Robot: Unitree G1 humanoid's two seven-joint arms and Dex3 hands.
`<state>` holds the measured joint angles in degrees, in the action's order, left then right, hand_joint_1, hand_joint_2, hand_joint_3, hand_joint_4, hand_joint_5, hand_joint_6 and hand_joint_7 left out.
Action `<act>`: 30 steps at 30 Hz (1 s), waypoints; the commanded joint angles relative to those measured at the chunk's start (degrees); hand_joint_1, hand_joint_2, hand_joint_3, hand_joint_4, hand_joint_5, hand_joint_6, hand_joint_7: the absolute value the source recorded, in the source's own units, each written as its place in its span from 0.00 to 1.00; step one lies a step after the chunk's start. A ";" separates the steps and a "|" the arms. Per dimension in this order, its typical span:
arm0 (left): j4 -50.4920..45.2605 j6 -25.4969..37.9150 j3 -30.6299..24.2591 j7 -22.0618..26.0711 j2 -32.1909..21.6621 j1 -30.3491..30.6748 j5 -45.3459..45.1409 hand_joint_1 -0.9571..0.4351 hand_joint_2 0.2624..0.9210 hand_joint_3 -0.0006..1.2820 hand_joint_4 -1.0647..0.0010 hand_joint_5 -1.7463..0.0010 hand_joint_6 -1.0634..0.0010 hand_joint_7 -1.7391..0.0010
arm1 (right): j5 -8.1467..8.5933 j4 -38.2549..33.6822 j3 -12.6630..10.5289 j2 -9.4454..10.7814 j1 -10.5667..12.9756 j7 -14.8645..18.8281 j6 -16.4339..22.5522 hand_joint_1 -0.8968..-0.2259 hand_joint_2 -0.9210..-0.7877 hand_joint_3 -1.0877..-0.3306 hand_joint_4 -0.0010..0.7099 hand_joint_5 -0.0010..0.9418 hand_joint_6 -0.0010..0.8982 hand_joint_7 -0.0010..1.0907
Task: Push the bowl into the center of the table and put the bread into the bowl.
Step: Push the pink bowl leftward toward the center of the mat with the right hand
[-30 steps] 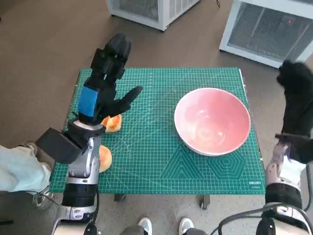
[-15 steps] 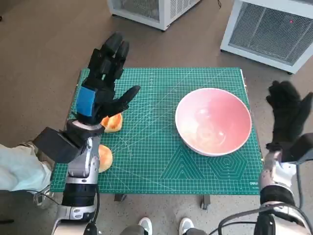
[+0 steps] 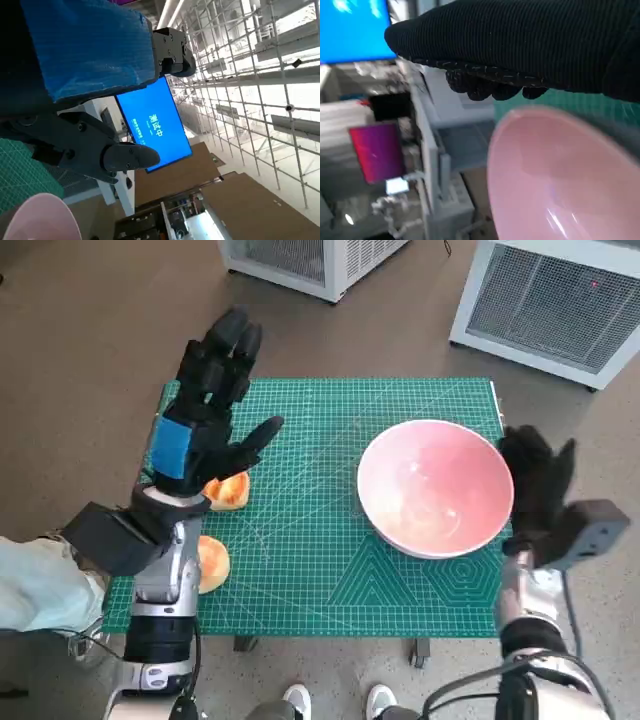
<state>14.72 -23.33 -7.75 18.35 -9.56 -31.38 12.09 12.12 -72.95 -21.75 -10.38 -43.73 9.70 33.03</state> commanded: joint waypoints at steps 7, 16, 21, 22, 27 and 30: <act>-3.31 1.86 -1.27 -0.16 -1.96 2.66 0.55 0.47 1.00 0.22 0.84 1.00 0.91 0.78 | 0.16 -1.64 -0.17 3.76 -3.18 -0.10 -4.38 0.43 0.00 0.29 0.29 0.01 0.18 0.22; -4.86 1.69 -2.20 -0.76 -2.50 4.50 0.25 0.45 1.00 0.19 0.84 1.00 0.88 0.80 | -0.13 -1.84 -0.14 5.93 -5.65 0.23 -5.66 0.43 0.00 0.30 0.28 0.00 0.19 0.22; -5.31 1.07 -2.52 -0.77 -2.88 5.39 -0.09 0.44 1.00 0.18 0.84 1.00 0.86 0.83 | -0.63 -2.15 0.34 7.18 -7.13 -0.10 -6.60 0.43 0.00 0.28 0.28 0.00 0.19 0.21; -5.42 1.04 -2.54 -0.78 -2.93 5.53 -0.10 0.44 1.00 0.18 0.84 1.00 0.86 0.84 | -0.70 -2.19 0.39 7.32 -7.30 -0.16 -6.74 0.44 0.00 0.27 0.28 0.00 0.18 0.21; -5.59 0.69 -2.71 -0.73 -3.19 6.05 0.10 0.45 1.00 0.17 0.84 1.00 0.86 0.84 | -0.93 -2.46 0.44 8.34 -8.46 -0.64 -7.82 0.45 0.00 0.26 0.27 0.00 0.18 0.21; -5.84 0.71 -2.76 -0.76 -3.29 6.28 0.18 0.44 1.00 0.17 0.84 1.00 0.85 0.85 | -0.86 -2.63 0.23 8.99 -9.28 -0.63 -8.78 0.44 0.00 0.28 0.27 0.00 0.18 0.21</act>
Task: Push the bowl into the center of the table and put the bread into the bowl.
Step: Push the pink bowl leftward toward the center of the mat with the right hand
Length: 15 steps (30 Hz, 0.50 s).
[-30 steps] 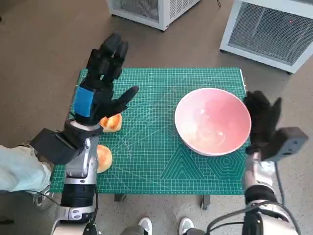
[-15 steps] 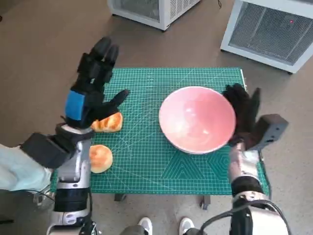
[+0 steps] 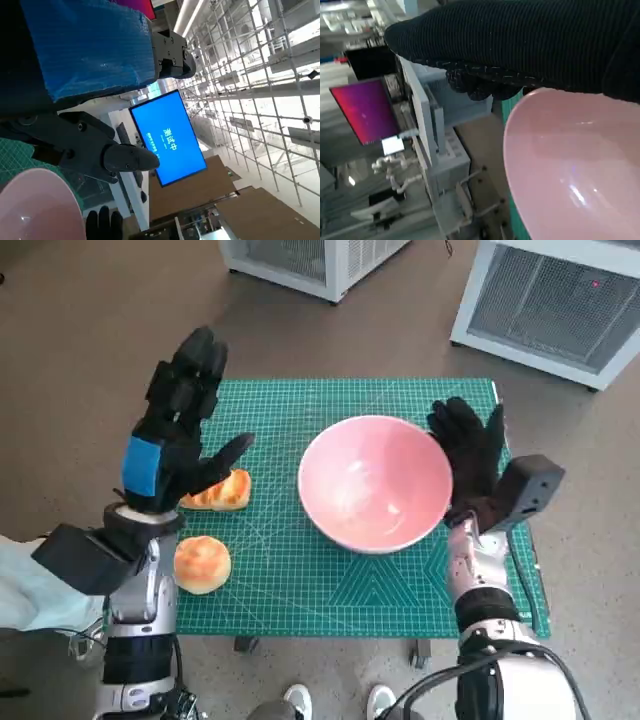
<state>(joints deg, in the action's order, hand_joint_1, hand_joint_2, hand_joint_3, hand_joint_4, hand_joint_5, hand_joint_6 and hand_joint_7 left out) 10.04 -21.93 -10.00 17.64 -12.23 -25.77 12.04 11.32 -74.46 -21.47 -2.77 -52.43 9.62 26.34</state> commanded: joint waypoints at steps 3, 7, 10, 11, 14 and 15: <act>-1.41 -0.58 -0.49 -0.15 -0.62 0.85 0.32 0.44 1.00 0.17 0.84 1.00 0.85 0.85 | -0.04 -1.19 -0.20 1.81 -1.29 -0.41 -2.78 0.42 0.00 0.31 0.27 0.00 0.19 0.21; -1.58 -0.34 -0.40 -0.25 -0.45 0.98 0.46 0.44 1.00 0.17 0.84 1.00 0.85 0.86 | -0.28 -1.13 -0.09 2.00 -1.88 -0.20 -3.17 0.40 0.00 0.33 0.27 0.00 0.20 0.21; -1.62 -0.27 -0.33 -0.37 -0.32 1.00 0.42 0.44 1.00 0.17 0.84 1.00 0.85 0.86 | -0.53 -1.12 0.03 1.93 -2.14 -0.12 -3.35 0.38 0.00 0.35 0.27 0.00 0.21 0.21; -1.61 -0.33 -0.30 -0.45 -0.30 1.03 0.31 0.44 1.00 0.17 0.84 1.00 0.85 0.86 | -0.61 -1.13 0.08 1.84 -2.23 -0.06 -3.47 0.38 0.00 0.35 0.27 0.00 0.21 0.21; -1.47 -0.57 -0.18 -0.69 -0.17 1.06 -0.03 0.44 1.00 0.17 0.84 1.00 0.85 0.86 | -0.68 -1.14 0.10 1.45 -2.41 0.42 -3.77 0.37 0.00 0.37 0.26 0.00 0.21 0.21; -1.34 -0.66 -0.15 -0.74 -0.12 1.02 -0.08 0.44 1.00 0.17 0.84 1.00 0.85 0.86 | -0.67 -1.10 0.09 1.15 -2.53 0.75 -3.90 0.36 0.00 0.38 0.26 0.00 0.21 0.21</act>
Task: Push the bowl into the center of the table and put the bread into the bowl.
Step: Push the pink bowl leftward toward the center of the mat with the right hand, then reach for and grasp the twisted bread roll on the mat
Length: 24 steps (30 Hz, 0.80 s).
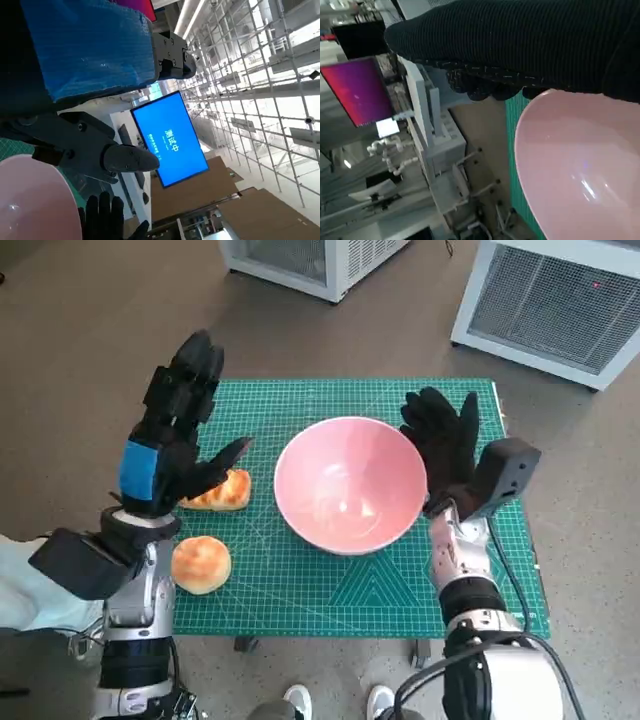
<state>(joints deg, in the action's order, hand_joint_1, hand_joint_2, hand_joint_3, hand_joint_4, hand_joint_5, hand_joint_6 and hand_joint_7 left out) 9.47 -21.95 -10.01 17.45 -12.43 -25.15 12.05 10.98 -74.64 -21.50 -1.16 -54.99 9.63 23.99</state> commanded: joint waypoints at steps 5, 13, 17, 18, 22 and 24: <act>-0.19 -0.92 0.11 -0.79 0.38 0.15 -0.17 0.44 1.00 0.18 0.84 1.00 0.85 0.87 | -0.28 -0.55 0.11 -1.72 -0.46 1.83 -1.65 0.32 0.00 0.41 0.22 0.00 0.18 0.19; 0.03 -0.90 0.68 -1.18 1.04 -0.61 -0.33 0.44 1.00 0.18 0.84 1.00 0.84 0.87 | -1.17 1.47 1.15 -3.84 -1.68 1.96 1.85 0.34 0.00 0.41 0.22 0.01 0.18 0.19; 0.26 -0.59 0.88 -1.24 1.37 -1.39 -0.05 0.43 1.00 0.18 0.84 1.00 0.84 0.88 | -2.37 3.54 2.80 -4.37 -1.42 2.28 6.30 0.32 0.00 0.41 0.25 0.02 0.19 0.19; 0.37 -0.40 1.01 -1.28 1.59 -1.79 0.05 0.42 1.00 0.18 0.84 1.00 0.84 0.88 | -2.59 4.53 3.27 -4.48 -1.18 3.09 8.13 0.31 0.00 0.41 0.26 0.02 0.19 0.19; 0.99 0.02 1.35 -1.33 2.15 -3.20 0.16 0.41 1.00 0.18 0.83 1.00 0.83 0.88 | -2.61 7.45 4.42 -4.89 -0.47 6.19 13.31 0.29 0.00 0.43 0.27 0.02 0.19 0.19; 1.19 0.32 1.58 -1.38 2.38 -3.97 0.16 0.39 1.00 0.18 0.84 1.00 0.83 0.88 | -2.08 9.34 4.93 -5.10 -0.02 8.30 15.51 0.29 0.00 0.43 0.27 0.01 0.19 0.19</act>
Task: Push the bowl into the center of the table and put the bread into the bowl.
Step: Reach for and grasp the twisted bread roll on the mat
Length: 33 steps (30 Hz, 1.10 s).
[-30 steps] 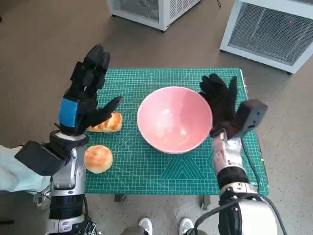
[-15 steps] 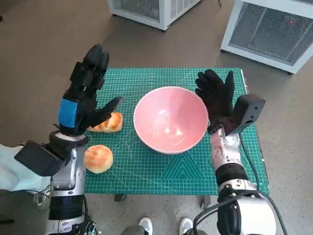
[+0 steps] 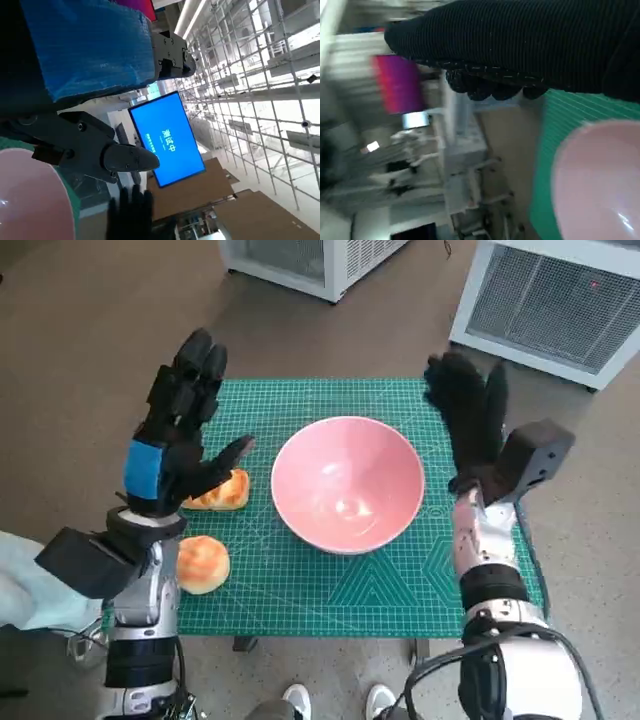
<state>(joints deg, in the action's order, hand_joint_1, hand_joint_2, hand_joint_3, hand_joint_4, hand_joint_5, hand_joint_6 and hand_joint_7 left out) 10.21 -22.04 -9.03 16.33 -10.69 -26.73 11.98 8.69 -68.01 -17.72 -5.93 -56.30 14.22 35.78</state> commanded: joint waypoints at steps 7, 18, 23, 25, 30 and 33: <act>-0.66 2.49 1.97 -0.19 1.08 -4.62 0.20 0.35 1.00 0.17 0.84 1.00 0.82 0.88 | 2.40 12.00 2.93 -0.27 3.56 9.57 7.49 0.29 0.00 0.45 0.26 0.01 0.18 0.19; -0.56 3.50 2.48 3.60 0.97 -8.09 3.09 0.33 1.00 0.15 0.83 1.00 0.83 0.87 | 4.64 31.49 7.35 0.45 10.52 11.51 3.75 0.27 0.00 0.43 0.26 0.01 0.18 0.21; 0.57 2.50 2.15 6.01 0.60 -9.58 4.41 0.32 1.00 0.11 0.82 1.00 0.84 0.86 | 5.11 36.16 9.10 0.03 12.47 12.14 2.13 0.27 0.00 0.42 0.27 0.01 0.19 0.22; 1.01 2.00 2.01 6.71 0.47 -9.98 4.61 0.32 1.00 0.11 0.82 1.00 0.84 0.85 | 5.32 37.15 9.51 -0.13 12.88 12.41 1.71 0.26 0.00 0.42 0.27 0.01 0.19 0.22; 1.78 0.88 1.60 8.23 0.00 -10.64 4.88 0.31 1.00 0.10 0.82 1.00 0.84 0.85 | 6.13 38.78 10.11 -0.51 13.43 13.31 0.94 0.24 0.00 0.42 0.27 0.01 0.18 0.24; 1.65 0.37 1.44 9.02 -0.48 -10.55 4.86 0.31 1.00 0.10 0.82 1.00 0.85 0.85 | 6.77 39.16 10.19 -0.66 13.40 13.90 0.70 0.23 0.00 0.42 0.27 0.01 0.18 0.24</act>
<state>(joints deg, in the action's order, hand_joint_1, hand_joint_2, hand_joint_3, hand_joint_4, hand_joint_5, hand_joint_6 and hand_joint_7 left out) 11.78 -20.53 -7.18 24.49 -10.38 -36.39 16.23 14.56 -29.23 -7.87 -6.22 -44.13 27.05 37.50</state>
